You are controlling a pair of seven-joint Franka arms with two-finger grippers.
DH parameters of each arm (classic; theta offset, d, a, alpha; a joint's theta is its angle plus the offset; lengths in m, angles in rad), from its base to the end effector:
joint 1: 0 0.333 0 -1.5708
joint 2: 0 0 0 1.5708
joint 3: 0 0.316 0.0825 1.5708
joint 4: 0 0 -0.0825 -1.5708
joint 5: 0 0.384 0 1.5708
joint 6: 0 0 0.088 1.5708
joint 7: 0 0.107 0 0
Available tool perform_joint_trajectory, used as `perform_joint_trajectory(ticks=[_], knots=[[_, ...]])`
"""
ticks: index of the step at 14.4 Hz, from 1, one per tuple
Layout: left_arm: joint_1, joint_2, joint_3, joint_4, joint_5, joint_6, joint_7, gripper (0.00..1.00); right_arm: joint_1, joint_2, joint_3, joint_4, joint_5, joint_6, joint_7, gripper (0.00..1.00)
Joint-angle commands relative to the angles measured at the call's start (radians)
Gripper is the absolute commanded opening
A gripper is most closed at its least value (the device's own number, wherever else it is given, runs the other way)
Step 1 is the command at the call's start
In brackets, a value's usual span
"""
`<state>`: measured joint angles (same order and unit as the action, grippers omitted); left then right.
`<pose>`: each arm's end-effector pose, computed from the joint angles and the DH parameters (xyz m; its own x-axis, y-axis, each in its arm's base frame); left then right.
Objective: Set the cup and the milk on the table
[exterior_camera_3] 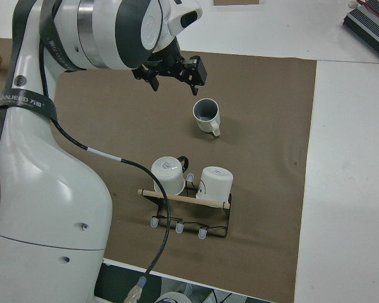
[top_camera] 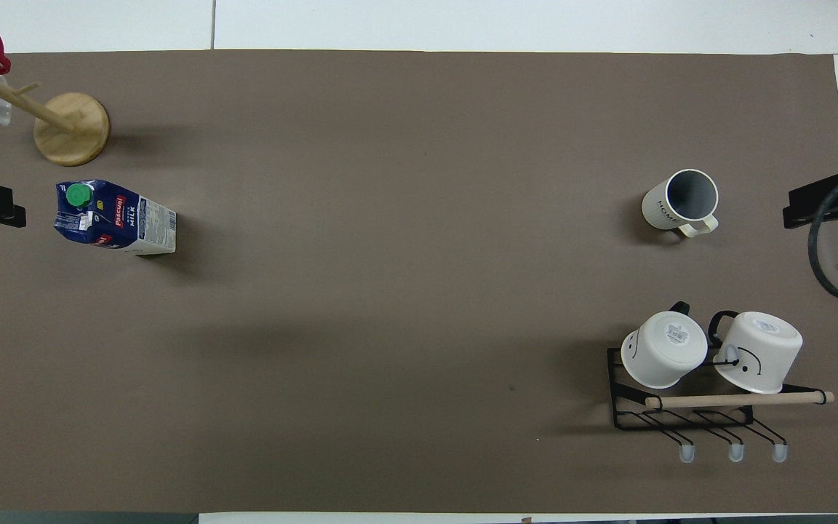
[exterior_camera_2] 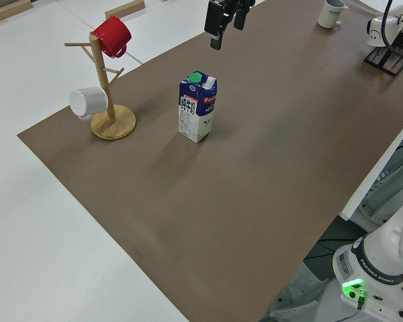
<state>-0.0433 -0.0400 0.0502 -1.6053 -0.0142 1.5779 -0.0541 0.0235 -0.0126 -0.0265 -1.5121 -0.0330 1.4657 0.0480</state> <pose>0.5427 0.0028 0.6308 0.9981 0.0610 0.0117 0.0608 -0.9980 0.0169 0.5400 -0.0055 0.6498 0.9980 -0.0544 -0.0321 -0.0533 -0.9980 0.0342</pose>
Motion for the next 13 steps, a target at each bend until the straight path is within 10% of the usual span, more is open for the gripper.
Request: perform_joint_trajectory(ticks=[1,13], knots=[[0.002,-0.031,-0.004,-0.028,0.014,-0.003,0.011,1.00,-0.007,0.000,0.003,-0.002,0.002,0.012,-0.016,1.00],[0.002,-0.034,-0.004,-0.028,0.014,-0.004,0.011,1.00,-0.017,-0.017,0.002,-0.026,0.002,0.042,-0.014,1.00]])
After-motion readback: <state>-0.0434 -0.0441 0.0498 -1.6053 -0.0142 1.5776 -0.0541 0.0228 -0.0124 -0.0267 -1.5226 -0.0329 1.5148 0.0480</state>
